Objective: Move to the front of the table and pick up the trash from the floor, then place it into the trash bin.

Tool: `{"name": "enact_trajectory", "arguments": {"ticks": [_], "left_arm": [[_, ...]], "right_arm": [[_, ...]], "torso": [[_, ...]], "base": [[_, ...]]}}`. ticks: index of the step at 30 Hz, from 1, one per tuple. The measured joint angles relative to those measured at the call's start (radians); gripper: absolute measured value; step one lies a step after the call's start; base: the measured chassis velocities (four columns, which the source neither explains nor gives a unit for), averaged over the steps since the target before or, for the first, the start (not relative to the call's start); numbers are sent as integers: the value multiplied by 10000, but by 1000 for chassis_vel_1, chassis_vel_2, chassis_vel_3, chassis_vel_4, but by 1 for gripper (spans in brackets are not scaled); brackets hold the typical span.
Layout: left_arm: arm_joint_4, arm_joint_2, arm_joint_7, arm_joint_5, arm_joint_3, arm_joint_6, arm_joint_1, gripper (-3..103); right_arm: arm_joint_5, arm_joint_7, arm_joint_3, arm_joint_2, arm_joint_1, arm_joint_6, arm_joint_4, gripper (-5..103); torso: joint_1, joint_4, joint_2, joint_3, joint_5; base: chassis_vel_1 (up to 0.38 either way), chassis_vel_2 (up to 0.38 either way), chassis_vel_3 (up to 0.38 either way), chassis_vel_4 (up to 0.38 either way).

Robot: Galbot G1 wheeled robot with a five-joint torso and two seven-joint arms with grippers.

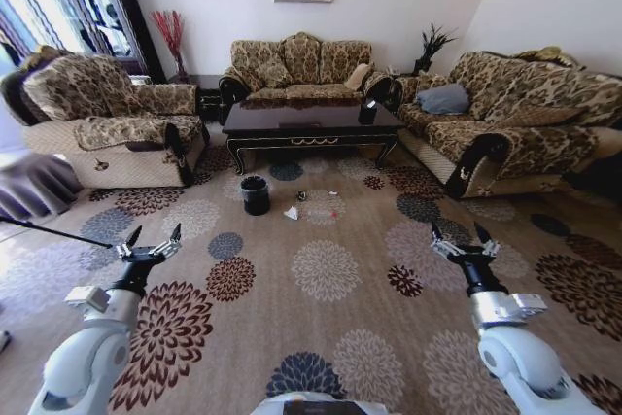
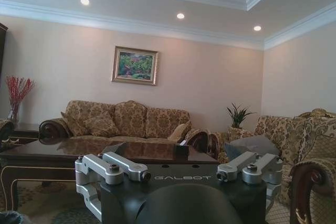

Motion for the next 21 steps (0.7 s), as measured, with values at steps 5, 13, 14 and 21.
{"name": "enact_trajectory", "arguments": {"ticks": [5, 13, 14, 21], "left_arm": [[-8, -33, 10, 32, 30, 1, 1, 100], [-106, -55, 14, 38, -17, 2, 84, 100], [-106, -55, 14, 38, -17, 2, 84, 100], [-164, -126, 15, 69, -50, 2, 153, 100]], "right_arm": [[-27, -1, 2, 33, -37, 0, -12, 100], [-38, -8, 6, 84, -43, 11, 3, 100], [-38, -8, 6, 84, -43, 11, 3, 100], [-44, -11, -9, 110, -20, 37, 3, 100]], "torso": [[-102, 0, -236, -132, 0], [-265, 0, -615, -353, 0], [-265, 0, -615, -353, 0], [-403, 0, -940, -538, 0]], "base": [[0, 0, 0, 0], [0, 0, 0, 0], [0, 0, 0, 0], [0, 0, 0, 0]]}}
